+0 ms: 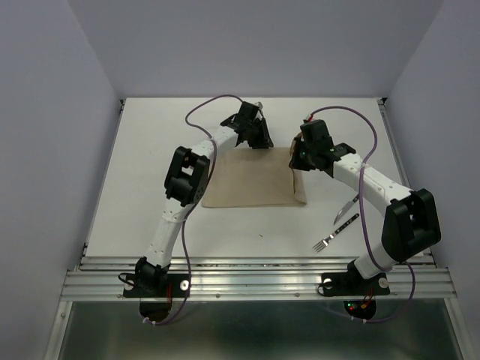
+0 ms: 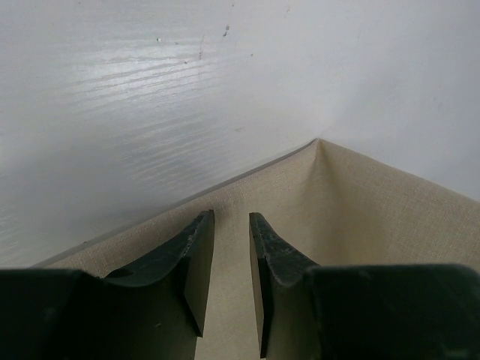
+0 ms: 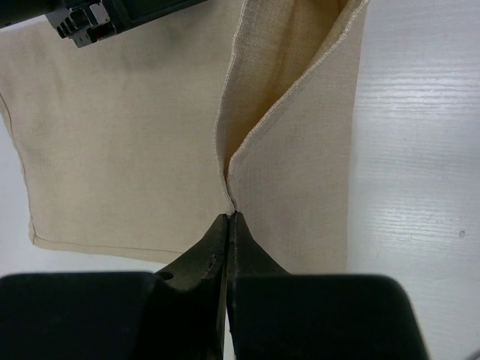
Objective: Fold the napkin into a case and place the utensils inside
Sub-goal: Fold the rectangle-folded napkin at the center of the board.
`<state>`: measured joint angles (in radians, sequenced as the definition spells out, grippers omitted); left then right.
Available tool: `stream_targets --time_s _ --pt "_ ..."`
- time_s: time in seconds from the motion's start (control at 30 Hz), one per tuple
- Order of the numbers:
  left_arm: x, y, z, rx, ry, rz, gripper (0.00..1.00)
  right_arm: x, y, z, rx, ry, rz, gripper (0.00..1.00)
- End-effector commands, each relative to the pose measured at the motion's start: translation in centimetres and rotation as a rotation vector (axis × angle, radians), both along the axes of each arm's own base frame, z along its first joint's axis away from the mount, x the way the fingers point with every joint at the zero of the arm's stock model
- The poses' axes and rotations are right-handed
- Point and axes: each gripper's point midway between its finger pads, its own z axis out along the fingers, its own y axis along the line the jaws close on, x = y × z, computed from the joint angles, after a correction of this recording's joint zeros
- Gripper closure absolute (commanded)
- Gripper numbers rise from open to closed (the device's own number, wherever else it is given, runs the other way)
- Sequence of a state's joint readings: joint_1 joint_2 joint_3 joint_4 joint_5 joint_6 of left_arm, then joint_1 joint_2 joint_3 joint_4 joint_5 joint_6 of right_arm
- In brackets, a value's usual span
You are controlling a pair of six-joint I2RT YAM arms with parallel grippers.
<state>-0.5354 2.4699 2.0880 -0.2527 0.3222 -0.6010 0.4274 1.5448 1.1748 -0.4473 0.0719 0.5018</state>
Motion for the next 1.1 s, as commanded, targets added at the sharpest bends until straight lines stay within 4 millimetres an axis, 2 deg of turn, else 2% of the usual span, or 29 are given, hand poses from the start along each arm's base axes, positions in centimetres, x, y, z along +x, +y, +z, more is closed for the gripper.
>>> stream_targets --time_s 0.0,0.23,0.4,0.5,0.53,0.6,0.63,0.67,0.7,0.73,0.77,0.8,0.83,0.87,0.9,0.93,0.97,1.0,1.03,1.07 --pt "0.0 -0.9 0.3 -0.022 0.0 -0.033 0.64 0.2 0.1 1.7 0.005 -0.04 -0.01 0.99" --pt "-0.5 0.1 -2.4 0.049 0.033 -0.029 0.64 0.3 0.0 2.5 0.006 -0.055 -0.011 0.99" --pt "-0.5 0.4 -1.8 0.056 0.025 -0.023 0.64 0.1 0.2 2.9 0.013 -0.057 0.007 0.99" --pt "-0.5 0.2 1.2 0.024 -0.015 -0.028 0.64 0.2 0.2 3.2 0.004 -0.06 0.017 0.99" --pt "-1.0 -0.5 4.0 -0.03 -0.038 -0.061 0.62 0.3 0.1 3.2 -0.002 -0.063 0.017 0.99" --pt "-1.7 -0.4 6.1 -0.105 -0.032 -0.092 0.61 0.5 0.1 3.3 -0.008 -0.065 0.017 0.99" --pt "-2.0 -0.5 9.3 -0.157 -0.076 -0.115 0.6 0.6 0.1 3.3 -0.014 -0.067 0.02 0.99" --pt "-2.1 -0.1 10.4 -0.165 -0.094 -0.111 0.6 0.6 0.1 3.3 -0.016 -0.066 0.022 0.99" --pt "-2.7 0.6 12.1 -0.162 -0.121 -0.109 0.59 0.8 0.1 3.4 -0.019 -0.07 0.024 0.99" --pt "-2.5 1.5 12.6 -0.149 -0.133 -0.092 0.59 0.8 0.1 3.3 -0.024 -0.069 0.025 0.99" --pt "-2.5 2.4 12.8 -0.127 -0.143 -0.073 0.58 0.9 0.1 3.3 -0.031 -0.07 0.031 0.99" --pt "-3.1 3.6 11.8 -0.097 -0.112 -0.057 0.58 1.0 0.1 3.3 -0.034 -0.072 0.036 0.99" --pt "-2.7 5.6 12.8 -0.078 -0.132 -0.024 0.58 1.1 0.2 3.3 -0.038 -0.073 0.043 0.99" --pt "-3.5 7.1 10.9 -0.041 -0.09 -0.003 0.58 1.2 0.2 3.5 -0.037 -0.078 0.046 0.99" --pt "-3.0 8.2 12.0 -0.036 -0.117 0.023 0.58 1.3 0.3 3.5 -0.037 -0.078 0.05 0.99" --pt "-4.0 10.1 11.2 -0.005 -0.102 0.054 0.58 1.3 0.5 3.6 -0.034 -0.079 0.059 0.99" --pt "-3.5 12.8 10.4 0.04 -0.104 0.12 0.58 1.5 0.6 3.5 -0.034 -0.079 0.065 0.99" --pt "-4.8 14.8 7.7 0.081 -0.045 0.149 0.58 1.7 0.8 3.7 -0.031 -0.084 0.071 0.99" --pt "-5.1 16.3 8.4 0.08 -0.06 0.182 0.58 1.8 1.1 3.8 -0.022 -0.086 0.083 0.99" --pt "-6.2 19.1 6.2 0.114 0.004 0.228 0.58 2.1 1.3 3.7 -0.02 -0.083 0.086 0.99"
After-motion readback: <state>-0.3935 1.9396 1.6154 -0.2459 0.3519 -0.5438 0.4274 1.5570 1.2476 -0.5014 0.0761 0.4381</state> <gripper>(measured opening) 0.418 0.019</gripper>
